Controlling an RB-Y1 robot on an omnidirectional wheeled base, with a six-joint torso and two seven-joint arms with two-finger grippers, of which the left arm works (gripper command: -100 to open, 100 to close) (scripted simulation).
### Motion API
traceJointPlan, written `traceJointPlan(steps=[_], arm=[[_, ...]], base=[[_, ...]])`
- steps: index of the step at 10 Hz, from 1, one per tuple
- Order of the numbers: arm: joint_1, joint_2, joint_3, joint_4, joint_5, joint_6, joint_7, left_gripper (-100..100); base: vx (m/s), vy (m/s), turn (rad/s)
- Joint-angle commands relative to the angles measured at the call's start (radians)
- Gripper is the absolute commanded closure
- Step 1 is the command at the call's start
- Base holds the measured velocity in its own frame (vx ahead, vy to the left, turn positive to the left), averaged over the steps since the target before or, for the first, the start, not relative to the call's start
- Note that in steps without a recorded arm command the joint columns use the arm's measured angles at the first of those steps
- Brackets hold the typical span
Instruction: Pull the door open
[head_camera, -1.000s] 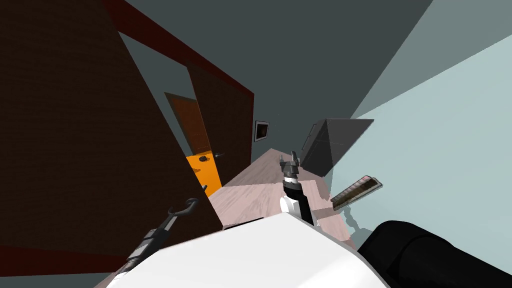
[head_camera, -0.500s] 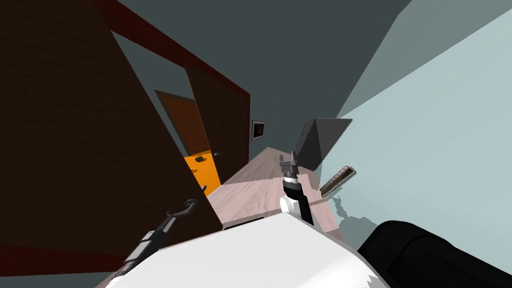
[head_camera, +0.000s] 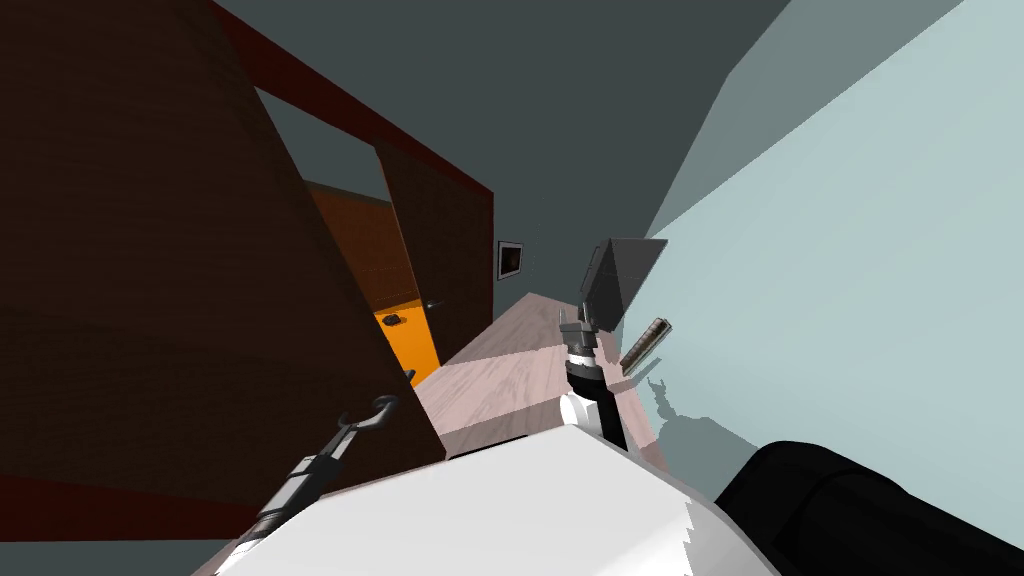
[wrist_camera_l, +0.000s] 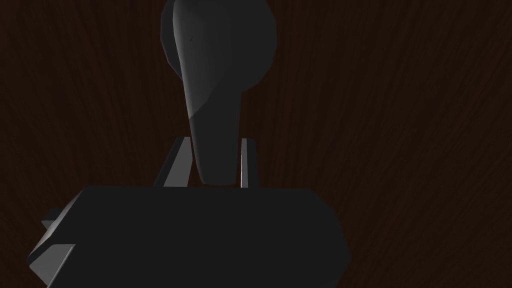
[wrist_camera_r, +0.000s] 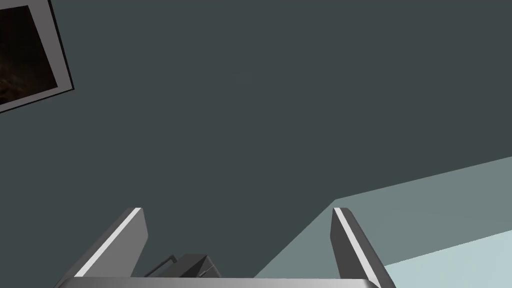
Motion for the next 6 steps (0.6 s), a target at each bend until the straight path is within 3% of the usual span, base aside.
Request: traceJointPlan(steps=[1, 5, 6], arm=[[-0.005, -0.01, -0.006, -0.01, -0.011, 0.007, 0.002, 100], [-0.024, -0.014, -0.004, -0.001, -0.022, 0.01, 0.006, 100], [-0.024, -0.005, 0.004, 0.001, -0.016, 0.016, 0.006, 100]], base=[[-0.204, 0.076, -0.214], [-0.232, 0.071, -0.149], [-0.095, 0.032, -0.026]])
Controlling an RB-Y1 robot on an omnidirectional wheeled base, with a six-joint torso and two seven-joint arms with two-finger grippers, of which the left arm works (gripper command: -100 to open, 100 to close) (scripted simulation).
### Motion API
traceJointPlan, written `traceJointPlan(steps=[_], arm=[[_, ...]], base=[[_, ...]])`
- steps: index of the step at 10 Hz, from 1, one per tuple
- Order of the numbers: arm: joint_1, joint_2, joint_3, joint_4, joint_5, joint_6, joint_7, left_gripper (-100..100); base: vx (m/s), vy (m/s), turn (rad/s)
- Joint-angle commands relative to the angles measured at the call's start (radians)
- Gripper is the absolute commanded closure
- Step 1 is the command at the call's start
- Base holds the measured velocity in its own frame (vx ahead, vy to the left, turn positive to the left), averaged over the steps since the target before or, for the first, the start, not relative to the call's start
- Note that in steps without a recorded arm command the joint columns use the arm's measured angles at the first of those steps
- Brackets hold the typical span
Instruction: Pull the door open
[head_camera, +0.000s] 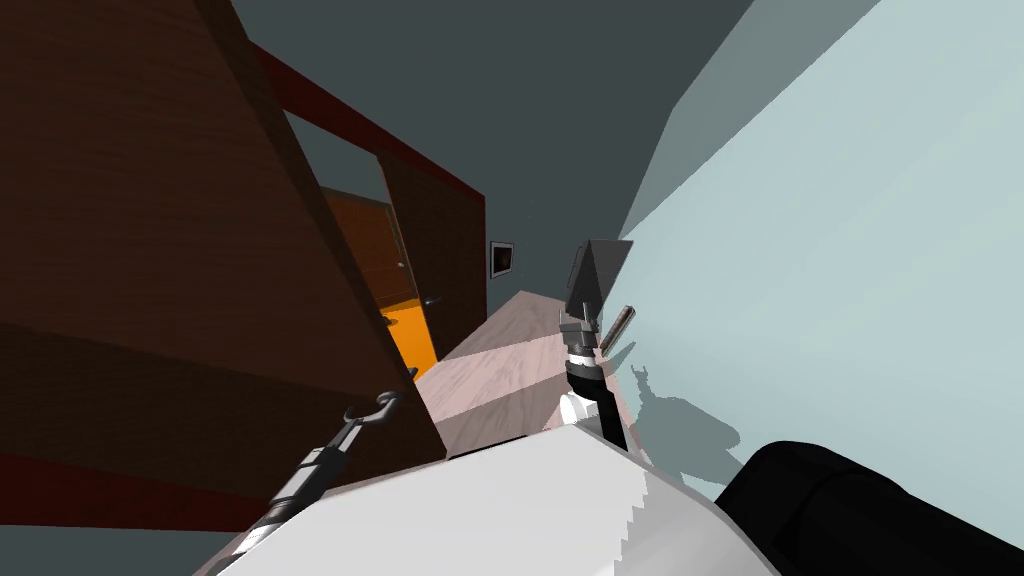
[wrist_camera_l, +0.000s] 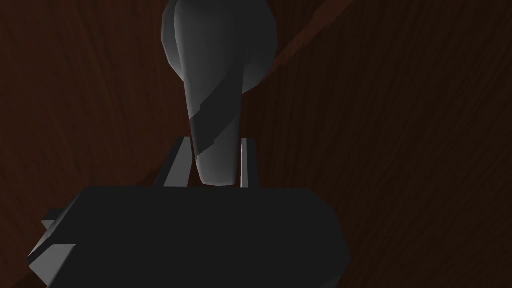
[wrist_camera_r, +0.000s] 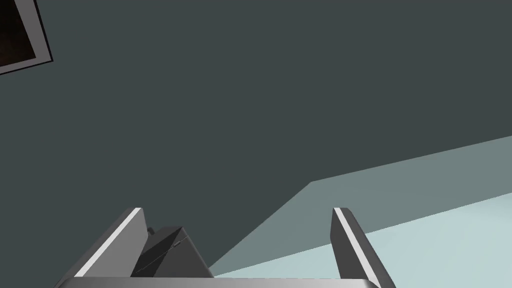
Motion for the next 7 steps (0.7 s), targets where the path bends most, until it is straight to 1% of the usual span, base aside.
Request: traceJointPlan(steps=[1, 2, 4, 6, 7], arm=[[0.003, 0.001, -0.002, 0.008, -0.002, -0.015, 0.002, 100], [0.003, 0.001, -0.003, 0.011, -0.003, -0.019, 0.003, 100], [0.007, 0.002, -0.006, 0.021, -0.005, -0.038, 0.006, 100], [0.01, 0.003, -0.009, 0.032, -0.008, -0.058, 0.009, 100], [0.012, 0.004, -0.011, 0.038, -0.009, -0.067, 0.011, 100]], base=[[-0.137, 0.048, -0.169], [-0.193, 0.052, -0.186], [-0.181, 0.066, -0.142], [-0.201, 0.054, -0.184], [-0.211, 0.088, -0.161]])
